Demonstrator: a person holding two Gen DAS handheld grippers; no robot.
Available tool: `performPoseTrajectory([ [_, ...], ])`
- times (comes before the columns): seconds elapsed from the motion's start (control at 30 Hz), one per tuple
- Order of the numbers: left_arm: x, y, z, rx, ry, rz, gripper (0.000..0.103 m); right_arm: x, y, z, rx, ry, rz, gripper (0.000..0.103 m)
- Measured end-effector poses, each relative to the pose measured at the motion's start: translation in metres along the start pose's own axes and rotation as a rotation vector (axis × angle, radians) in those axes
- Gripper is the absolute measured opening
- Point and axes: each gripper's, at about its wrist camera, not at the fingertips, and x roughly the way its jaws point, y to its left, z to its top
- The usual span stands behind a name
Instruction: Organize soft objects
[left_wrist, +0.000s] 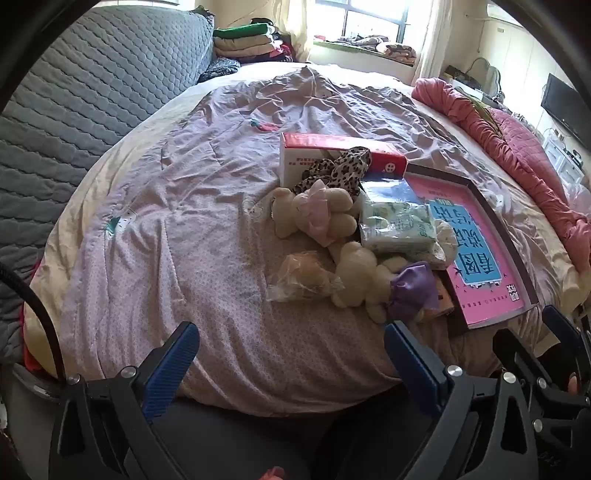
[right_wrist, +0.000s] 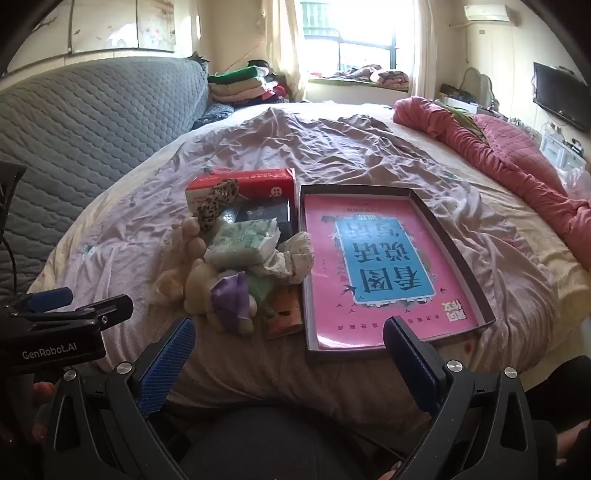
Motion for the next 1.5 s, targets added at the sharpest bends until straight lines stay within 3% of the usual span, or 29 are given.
performPoseTrajectory([
  [1.5, 0.001, -0.009, -0.001, 0.042, -0.006, 0.006, 0.101, 0.0, -0.007, -0.001, 0.01, -0.009, -0.027, 0.101],
])
